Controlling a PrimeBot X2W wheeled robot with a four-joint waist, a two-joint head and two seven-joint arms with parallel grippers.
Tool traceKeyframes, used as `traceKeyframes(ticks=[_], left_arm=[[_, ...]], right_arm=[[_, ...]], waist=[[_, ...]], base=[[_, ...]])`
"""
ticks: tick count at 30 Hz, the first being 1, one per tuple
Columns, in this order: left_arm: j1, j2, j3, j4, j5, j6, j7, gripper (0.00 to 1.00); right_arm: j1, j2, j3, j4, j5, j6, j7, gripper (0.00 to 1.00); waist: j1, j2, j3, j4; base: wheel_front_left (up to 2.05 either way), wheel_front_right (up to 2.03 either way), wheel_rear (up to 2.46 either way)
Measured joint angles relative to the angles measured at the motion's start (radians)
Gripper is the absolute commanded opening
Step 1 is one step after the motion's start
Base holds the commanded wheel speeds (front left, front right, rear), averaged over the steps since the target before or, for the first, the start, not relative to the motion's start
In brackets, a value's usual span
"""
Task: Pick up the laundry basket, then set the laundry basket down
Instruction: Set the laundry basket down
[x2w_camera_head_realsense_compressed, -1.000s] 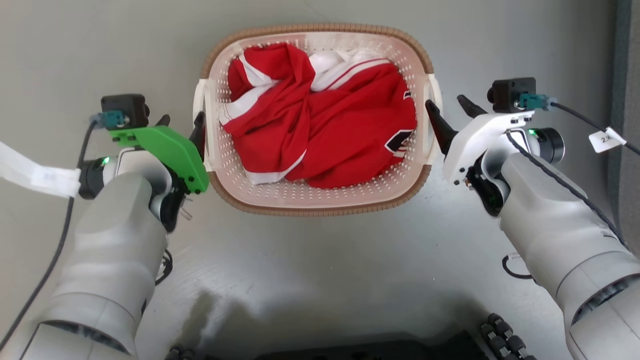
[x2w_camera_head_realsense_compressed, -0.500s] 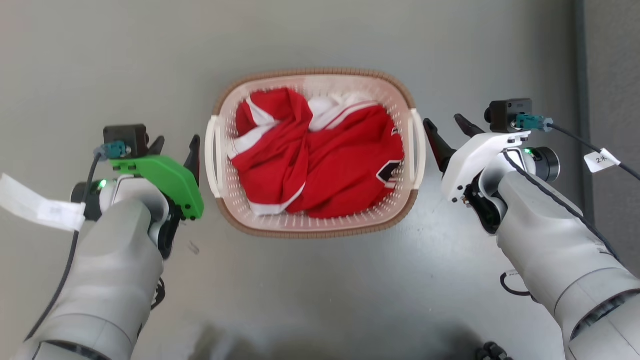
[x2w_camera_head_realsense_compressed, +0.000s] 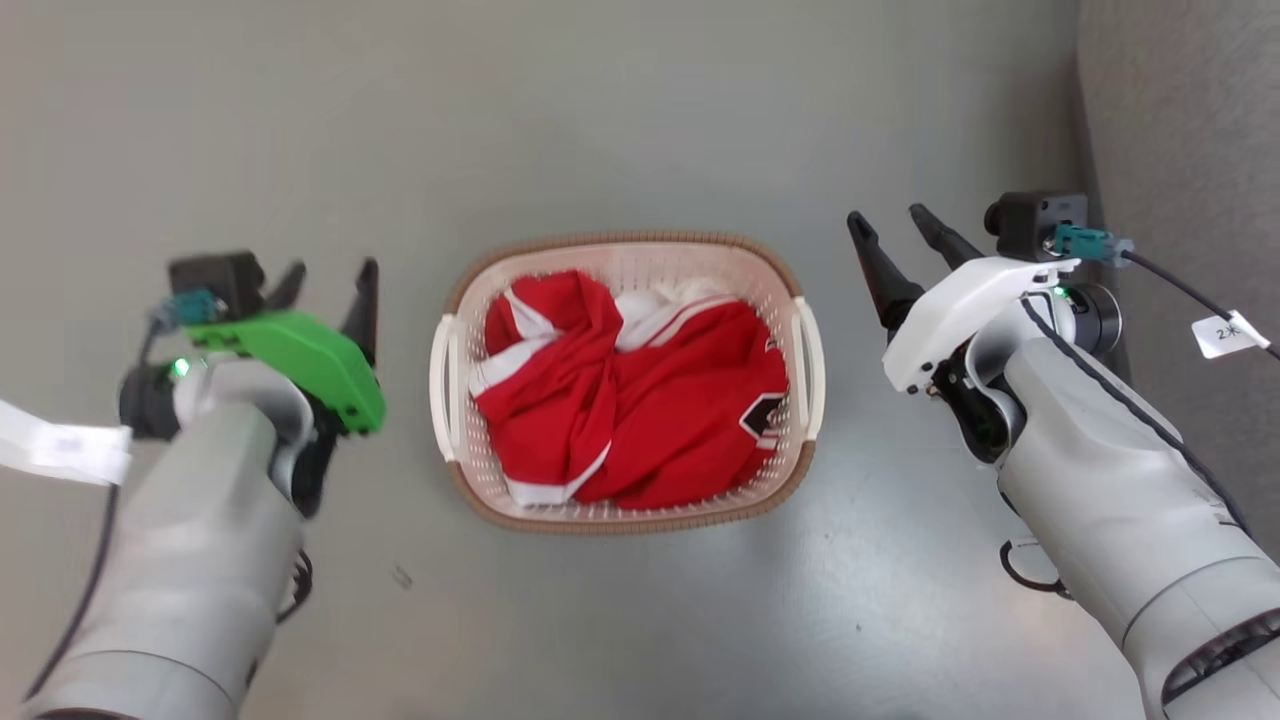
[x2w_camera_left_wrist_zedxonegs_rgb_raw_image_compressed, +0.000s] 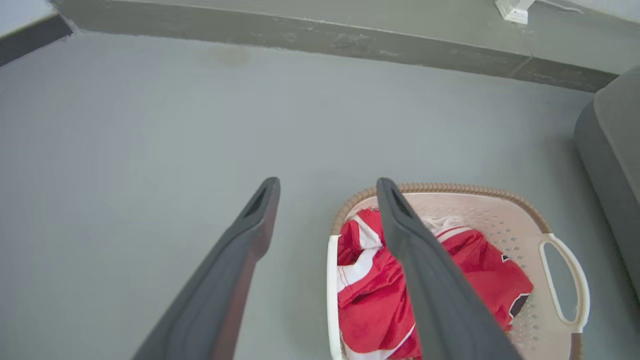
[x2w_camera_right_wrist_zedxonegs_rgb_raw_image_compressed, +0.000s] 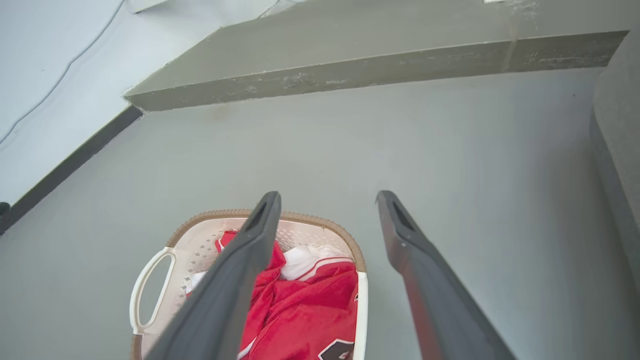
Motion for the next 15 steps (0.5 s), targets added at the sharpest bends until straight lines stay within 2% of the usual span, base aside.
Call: traceKeyframes(ticks=[10,15], left_arm=[[0.034,0.063,0.096,-0.206,0.062,0.053,0.0,1.0],[0.07,0.08,0.136,-0.317,0.116,0.092,0.0,1.0]], right_arm=[[0.059,-0.023,-0.082,-0.173,-0.049,-0.039,-0.002,1.0],[0.1,-0.039,-0.12,-0.255,-0.089,-0.057,-0.003,1.0]], waist=[[0.0,0.0,-0.102,-0.01],[0.0,0.0,-0.143,-0.016]], base=[[0.0,0.0,0.0],[0.0,0.0,0.0]])
